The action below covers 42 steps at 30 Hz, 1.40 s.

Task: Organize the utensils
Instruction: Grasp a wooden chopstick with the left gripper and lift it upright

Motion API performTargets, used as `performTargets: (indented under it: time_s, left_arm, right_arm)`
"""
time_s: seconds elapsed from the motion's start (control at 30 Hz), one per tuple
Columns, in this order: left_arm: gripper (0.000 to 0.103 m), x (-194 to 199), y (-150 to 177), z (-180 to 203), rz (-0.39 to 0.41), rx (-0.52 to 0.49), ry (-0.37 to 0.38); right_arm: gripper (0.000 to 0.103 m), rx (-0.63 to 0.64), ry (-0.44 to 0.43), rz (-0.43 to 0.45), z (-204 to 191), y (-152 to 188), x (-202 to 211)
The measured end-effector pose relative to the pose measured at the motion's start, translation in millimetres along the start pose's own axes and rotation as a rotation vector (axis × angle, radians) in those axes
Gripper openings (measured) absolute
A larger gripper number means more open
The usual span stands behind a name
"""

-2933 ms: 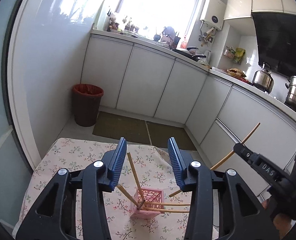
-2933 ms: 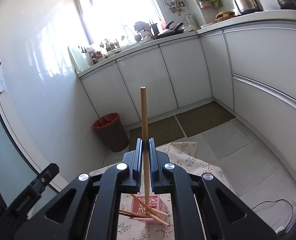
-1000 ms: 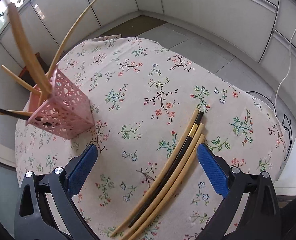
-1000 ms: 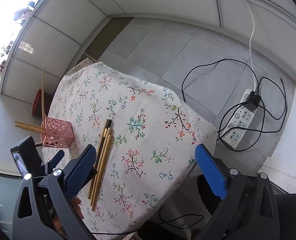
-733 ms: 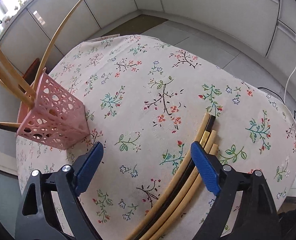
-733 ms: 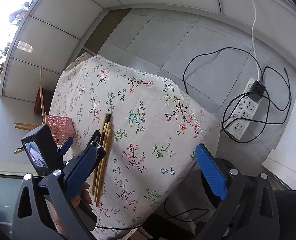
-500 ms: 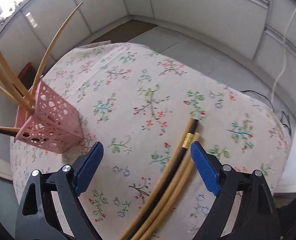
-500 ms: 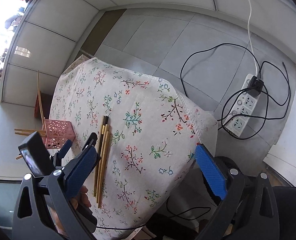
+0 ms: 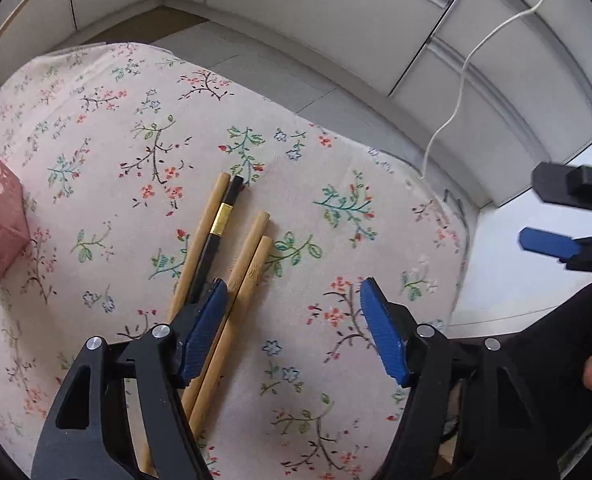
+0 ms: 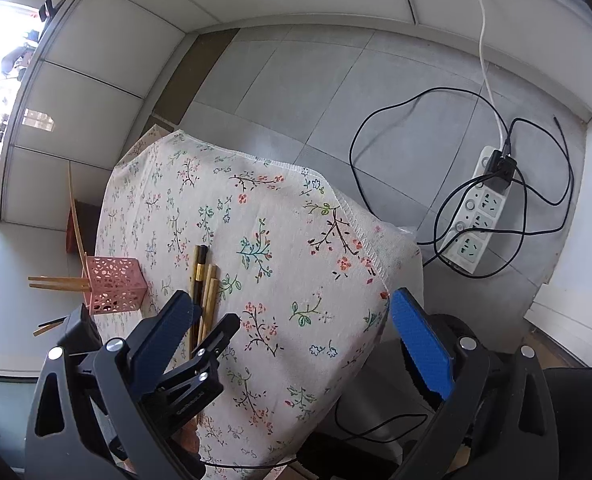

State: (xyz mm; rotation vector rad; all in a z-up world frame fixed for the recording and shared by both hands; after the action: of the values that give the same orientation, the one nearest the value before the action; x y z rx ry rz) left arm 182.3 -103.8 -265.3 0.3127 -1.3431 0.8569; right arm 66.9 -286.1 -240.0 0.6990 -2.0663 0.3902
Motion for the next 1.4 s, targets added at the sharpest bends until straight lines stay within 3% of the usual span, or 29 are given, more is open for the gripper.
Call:
performTargets:
  time_s: [0.13, 0.33, 0.5, 0.53, 0.6, 0.73, 0.87, 0.97, 1.1, 1.23, 1.4]
  left_arm:
    - [0.064, 5.1, 0.8, -2.5, 0.023, 0.001, -0.026]
    - [0.064, 8.8, 2.7, 16.0, 0.019, -0.077, 0.001]
    - [0.063, -17.5, 3.7, 4.3, -0.067, -0.049, -0.056]
    - [0.062, -16.5, 3.1, 5.3, -0.049, -0.060, -0.058]
    - [0.055, -18.4, 1.5, 6.2, -0.072, -0.061, -0.096]
    - [0.031, -25.8, -9.2, 10.9, -0.088, -0.044, -0.203]
    - [0.013, -23.3, -10.2, 7.6, -0.076, -0.015, -0.219]
    - [0.007, -21.6, -4.8, 10.0, -0.043, -0.043, -0.239]
    - [0.006, 3.2, 8.5, 8.6, 0.000, -0.055, -0.229]
    - [0.006, 60.7, 28.0, 11.7, 0.094, -0.033, -0.214]
    - [0.006, 122.1, 47.3, 4.8, 0.242, 0.045, -0.197]
  right_arm:
    - [0.096, 0.002, -0.002, -0.011, -0.3, 1.2, -2.2]
    - [0.096, -0.004, -0.004, -0.028, -0.4, 1.3, -5.2]
    - [0.096, -0.007, -0.001, -0.031, 0.6, 1.9, -7.0]
    - [0.096, -0.012, -0.001, -0.027, 1.6, 1.5, -6.5]
    - [0.096, -0.019, 0.004, -0.019, 3.1, 0.3, -5.5]
    - [0.096, -0.036, 0.019, -0.004, 6.8, -2.2, -5.2]
    - [0.096, -0.042, 0.037, 0.000, 6.9, -3.8, -7.9]
    - [0.096, -0.026, 0.058, -0.016, 0.2, -2.7, -17.3]
    - [0.096, -0.004, 0.094, -0.039, -19.2, -2.2, -37.2]
    - [0.096, 0.098, 0.133, -0.067, -56.5, 2.7, -65.7]
    - [0.092, 0.120, 0.101, -0.129, -88.0, 16.1, -99.0]
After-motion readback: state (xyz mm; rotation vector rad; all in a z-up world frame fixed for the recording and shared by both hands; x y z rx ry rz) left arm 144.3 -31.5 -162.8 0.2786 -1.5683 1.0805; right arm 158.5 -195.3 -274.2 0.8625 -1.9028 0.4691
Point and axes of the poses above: each gripper's, at about its wrist camera, not at the fingertips, and x roughly against the way its jaws point, z to its right, y to its underside, the point moved 3 cm from there along -x, roughly the way its jaws point, and after that the axes turned 7 degrees about -z, right-handed, at the moved point
